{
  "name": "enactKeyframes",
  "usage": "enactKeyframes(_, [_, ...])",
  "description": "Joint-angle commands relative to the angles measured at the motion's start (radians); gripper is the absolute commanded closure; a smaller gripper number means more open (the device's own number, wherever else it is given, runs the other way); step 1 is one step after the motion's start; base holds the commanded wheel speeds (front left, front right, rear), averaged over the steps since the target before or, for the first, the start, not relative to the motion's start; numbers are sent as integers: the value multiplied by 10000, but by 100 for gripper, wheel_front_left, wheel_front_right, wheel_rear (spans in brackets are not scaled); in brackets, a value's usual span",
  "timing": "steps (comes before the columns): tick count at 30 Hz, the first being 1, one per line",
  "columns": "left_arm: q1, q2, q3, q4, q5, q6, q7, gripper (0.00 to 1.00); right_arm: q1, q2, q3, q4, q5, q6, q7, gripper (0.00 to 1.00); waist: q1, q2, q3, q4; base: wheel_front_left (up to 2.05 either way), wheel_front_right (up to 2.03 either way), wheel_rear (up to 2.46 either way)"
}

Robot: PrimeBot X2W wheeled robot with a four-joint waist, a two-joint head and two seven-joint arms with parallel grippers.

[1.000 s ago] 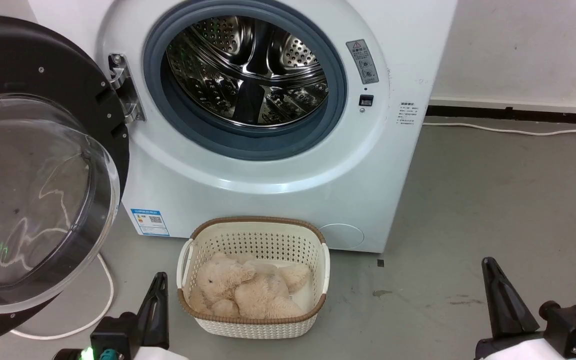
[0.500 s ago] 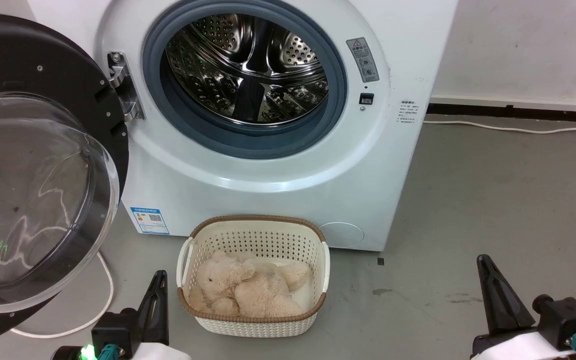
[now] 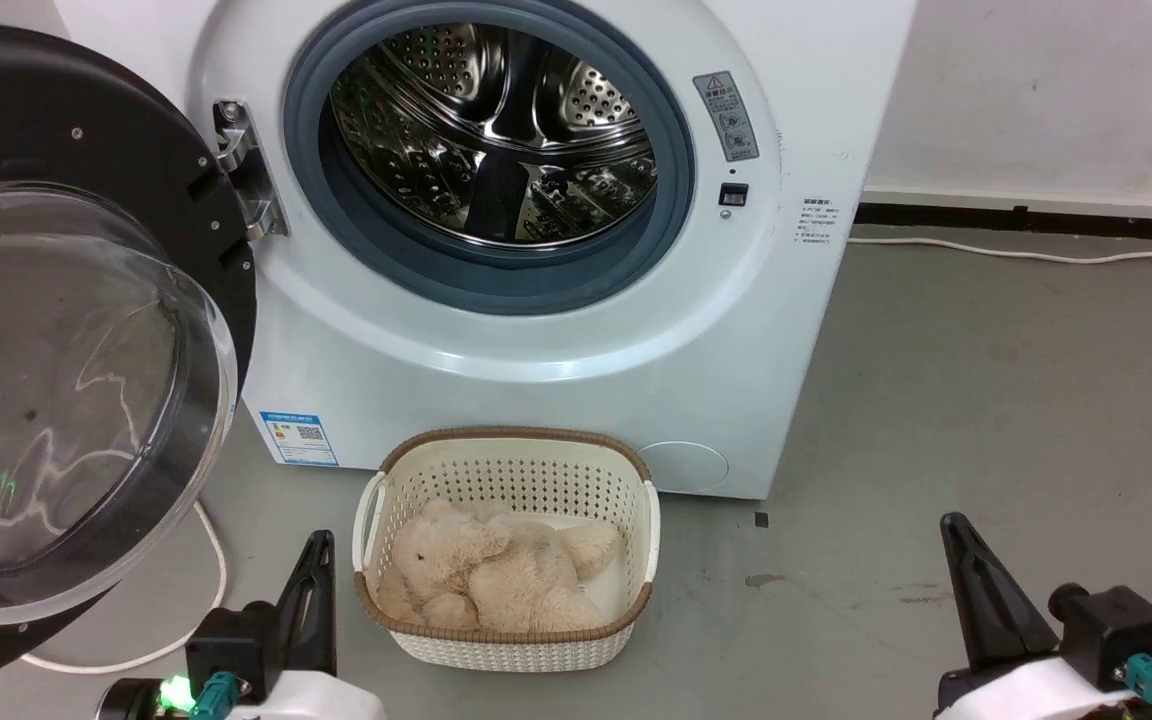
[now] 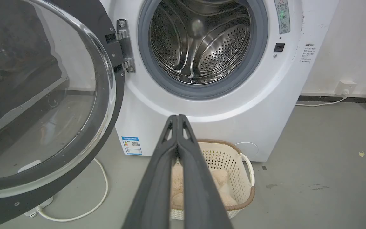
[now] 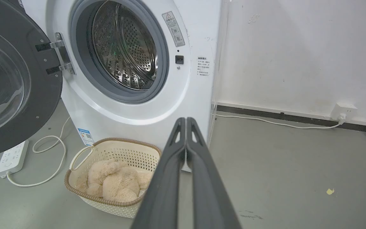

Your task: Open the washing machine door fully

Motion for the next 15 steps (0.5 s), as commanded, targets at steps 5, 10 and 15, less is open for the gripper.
enactKeyframes(5, [-231, -115, 124, -46, 184, -107, 131, 100, -292, 7, 40, 29, -164, 5, 143, 100, 0, -1, 17, 0, 0, 0, 0])
enactKeyframes(10, [-273, -166, 188, -58, 277, -163, 228, 100, -338, 8, 56, 44, -224, 5, 245, 100, 0, -1, 32, 1, 0, 0, 0])
enactKeyframes(15, [-315, -216, 252, -69, 370, -218, 325, 100, -383, 8, 72, 59, -285, 6, 348, 100, 0, -1, 47, 1, 0, 0, 0])
